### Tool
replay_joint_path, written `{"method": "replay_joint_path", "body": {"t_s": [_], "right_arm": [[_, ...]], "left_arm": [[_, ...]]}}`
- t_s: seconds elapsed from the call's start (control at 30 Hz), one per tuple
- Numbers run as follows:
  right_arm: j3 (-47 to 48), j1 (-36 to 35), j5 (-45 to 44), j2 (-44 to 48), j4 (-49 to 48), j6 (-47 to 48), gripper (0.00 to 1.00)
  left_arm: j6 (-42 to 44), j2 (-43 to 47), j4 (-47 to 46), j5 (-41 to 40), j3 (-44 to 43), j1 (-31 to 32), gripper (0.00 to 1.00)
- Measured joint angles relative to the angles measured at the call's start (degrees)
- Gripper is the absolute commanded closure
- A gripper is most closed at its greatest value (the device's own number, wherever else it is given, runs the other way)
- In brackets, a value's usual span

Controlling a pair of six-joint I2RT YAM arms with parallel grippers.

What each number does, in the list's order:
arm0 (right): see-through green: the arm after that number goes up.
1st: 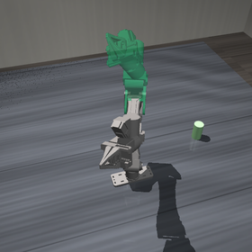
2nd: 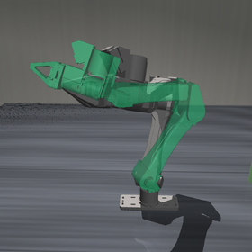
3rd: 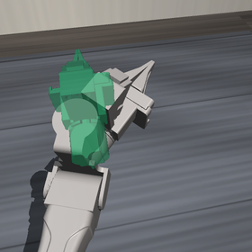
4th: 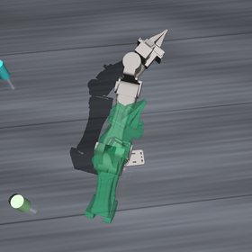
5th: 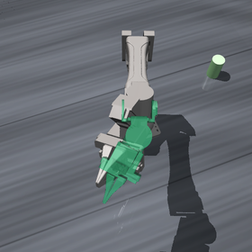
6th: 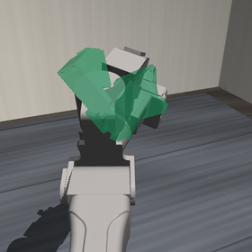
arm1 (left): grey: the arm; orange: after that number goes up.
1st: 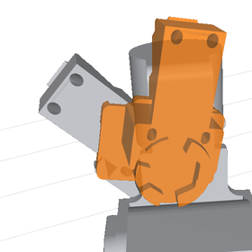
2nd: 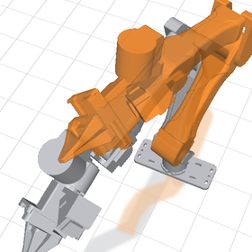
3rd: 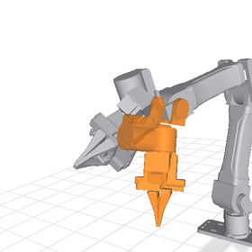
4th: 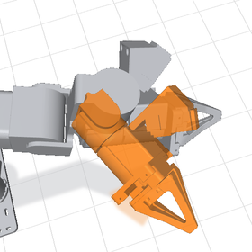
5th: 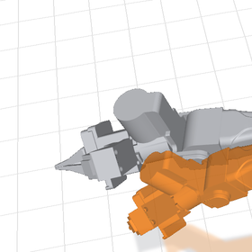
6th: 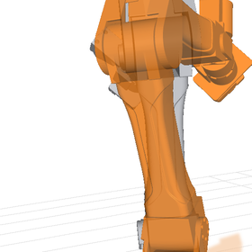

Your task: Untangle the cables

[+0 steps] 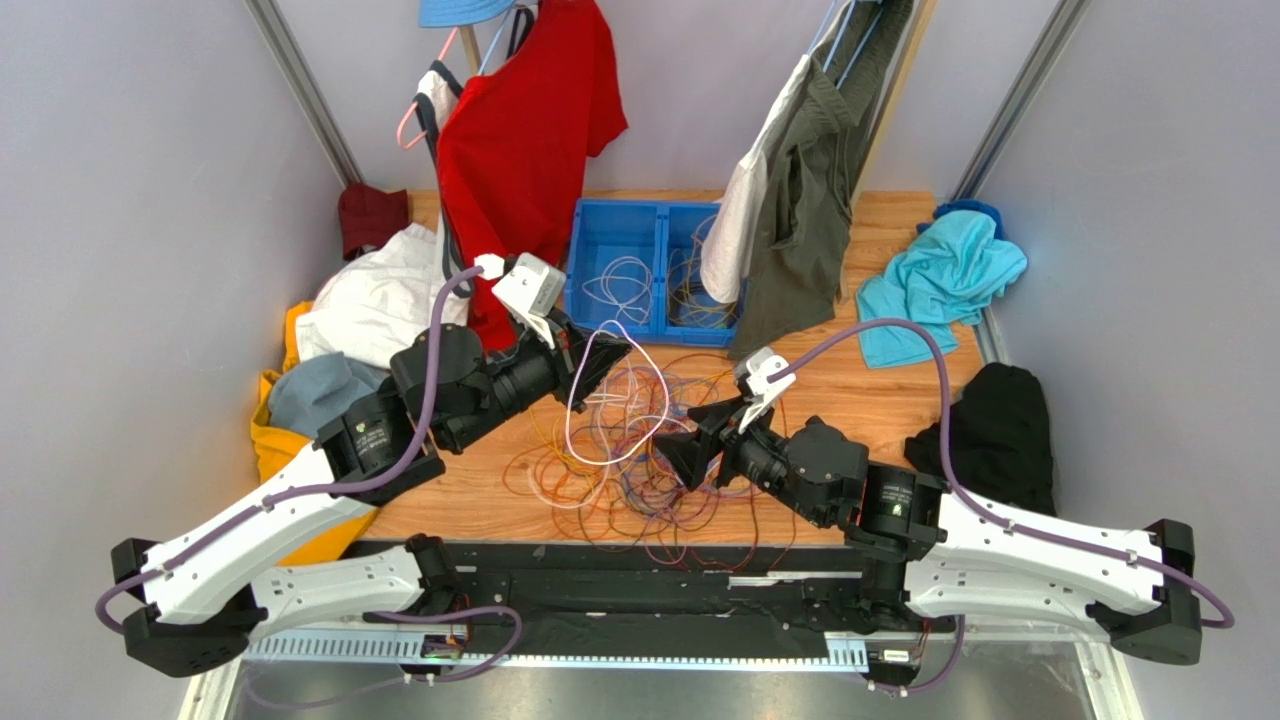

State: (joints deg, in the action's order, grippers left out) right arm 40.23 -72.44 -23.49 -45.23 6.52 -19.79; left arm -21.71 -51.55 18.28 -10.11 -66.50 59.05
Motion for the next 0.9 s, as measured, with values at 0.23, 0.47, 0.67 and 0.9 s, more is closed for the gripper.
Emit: {"method": "replay_joint_path", "body": {"t_s": [0.23, 0.47, 0.67, 0.9], "right_arm": [[0.02, 0.17, -1.36, -1.49, -5.73, 2.21, 0.36], [1.11, 1.68, -2.10, -7.48, -6.56, 2.49, 0.39], [-2.01, 3.76, -1.36, -5.09, -9.40, 0.39, 0.47], [-7.32, 3.65, 6.47, -0.72, -11.13, -1.66, 0.49]], "left_arm": [[0.00, 0.07, 0.83, 0.66, -0.11, 0.00, 1.00], [0.02, 0.52, 1.20, 1.05, -0.35, 0.00, 1.00], [0.31, 1.51, 1.64, 1.05, -0.70, 0.00, 1.00], [1.49, 1.33, 2.56, 1.05, -4.28, 0.00, 1.00]]}}
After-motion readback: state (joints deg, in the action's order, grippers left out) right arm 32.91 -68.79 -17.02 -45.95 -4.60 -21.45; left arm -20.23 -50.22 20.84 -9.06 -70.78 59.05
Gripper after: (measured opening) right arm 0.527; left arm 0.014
